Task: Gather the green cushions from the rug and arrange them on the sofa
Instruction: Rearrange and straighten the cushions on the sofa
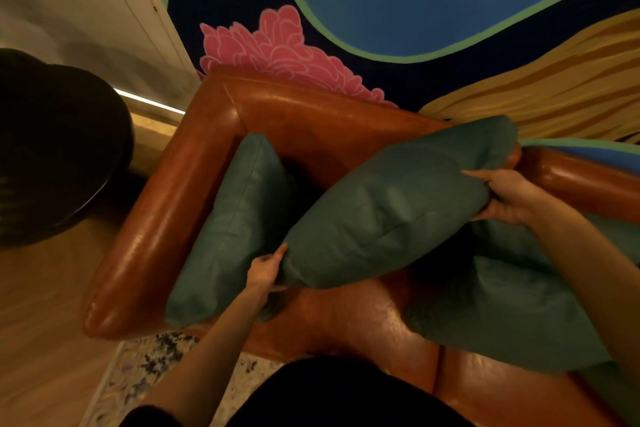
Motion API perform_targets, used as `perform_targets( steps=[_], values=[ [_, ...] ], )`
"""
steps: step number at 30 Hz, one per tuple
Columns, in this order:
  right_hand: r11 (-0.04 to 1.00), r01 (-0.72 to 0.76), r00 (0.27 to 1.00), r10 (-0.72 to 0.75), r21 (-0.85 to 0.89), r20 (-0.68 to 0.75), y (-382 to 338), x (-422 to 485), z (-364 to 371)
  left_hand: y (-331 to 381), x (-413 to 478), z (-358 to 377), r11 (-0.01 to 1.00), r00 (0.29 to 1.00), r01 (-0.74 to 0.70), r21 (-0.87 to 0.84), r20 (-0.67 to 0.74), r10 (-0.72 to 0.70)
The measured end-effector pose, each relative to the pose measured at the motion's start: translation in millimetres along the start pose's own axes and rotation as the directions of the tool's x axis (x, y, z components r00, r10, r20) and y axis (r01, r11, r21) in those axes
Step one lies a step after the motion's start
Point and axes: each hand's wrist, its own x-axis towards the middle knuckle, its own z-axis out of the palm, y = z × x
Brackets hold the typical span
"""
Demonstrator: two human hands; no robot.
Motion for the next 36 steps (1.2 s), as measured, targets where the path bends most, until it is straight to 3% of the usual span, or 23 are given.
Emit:
perform_targets(
  steps=[3, 5, 9, 13, 15, 20, 22, 24, 28, 30, 31, 33, 36],
  values=[
    [0.999, 0.000, 1.000, 0.000, -0.032, -0.011, 13.2, -4.9, 12.2, -3.9, -0.8, -8.1, 0.912, 0.992, -0.122, 0.391, 0.022, 0.123],
    [0.999, 0.003, 1.000, -0.003, -0.042, -0.003, 26.7, -3.8, 20.5, 4.1, -0.6, -5.5, 0.833, 0.970, -0.239, 0.499, 0.086, 0.227],
    [0.997, 0.001, 1.000, 0.001, -0.078, 0.019, 59.1, 5.8, 42.6, 33.0, -20.4, 21.9, 0.907, 0.941, -0.298, 0.297, 0.252, 0.227],
    [0.993, -0.036, 0.999, 0.032, -0.116, -0.034, 101.1, 14.9, 64.6, 40.5, -35.9, 43.3, 0.863, 0.902, -0.419, 0.281, 0.237, 0.360],
    [0.990, -0.056, 0.997, 0.049, -0.126, -0.055, 127.5, 26.3, 68.2, 34.8, -41.4, 49.8, 0.885, 0.907, -0.383, 0.265, 0.291, 0.305],
    [0.990, -0.083, 0.995, 0.077, -0.112, -0.056, 181.5, 44.8, 72.4, 2.3, -49.2, 45.9, 0.810, 0.927, -0.307, 0.500, 0.351, 0.134],
    [0.992, -0.085, 0.996, 0.083, -0.091, -0.032, 198.8, 46.0, 75.2, 0.2, -44.7, 31.6, 0.838, 0.932, -0.307, 0.451, 0.321, 0.169],
    [0.987, -0.066, 0.998, 0.065, -0.148, -0.011, 205.0, 41.9, 77.7, 9.4, -37.2, 10.4, 0.860, 0.924, -0.378, 0.342, 0.200, 0.327],
    [0.948, 0.003, 1.000, -0.012, -0.318, -0.026, 198.7, 25.6, 77.0, 46.5, -21.1, -47.6, 0.732, 0.759, -0.551, 0.400, -0.124, 0.639],
    [0.878, 0.125, 0.984, -0.168, -0.463, -0.053, 194.4, 22.0, 72.2, 61.1, -10.2, -70.5, 0.661, 0.685, -0.536, 0.526, -0.187, 0.704],
    [0.827, 0.174, 0.969, -0.240, -0.535, -0.055, 189.6, 16.2, 71.9, 66.6, -3.8, -78.7, 0.627, 0.684, -0.469, 0.622, -0.194, 0.703],
    [0.673, 0.290, 0.924, -0.383, -0.681, 0.015, 185.8, 5.6, 73.5, 68.7, 8.1, -89.1, 0.630, 0.777, -0.279, 0.725, -0.215, 0.591],
    [0.283, 0.416, 0.843, -0.476, -0.864, 0.249, 182.0, -6.8, 76.7, 64.8, 24.9, -88.7, 0.709, 0.901, -0.152, 0.689, -0.199, 0.387]
  ],
)
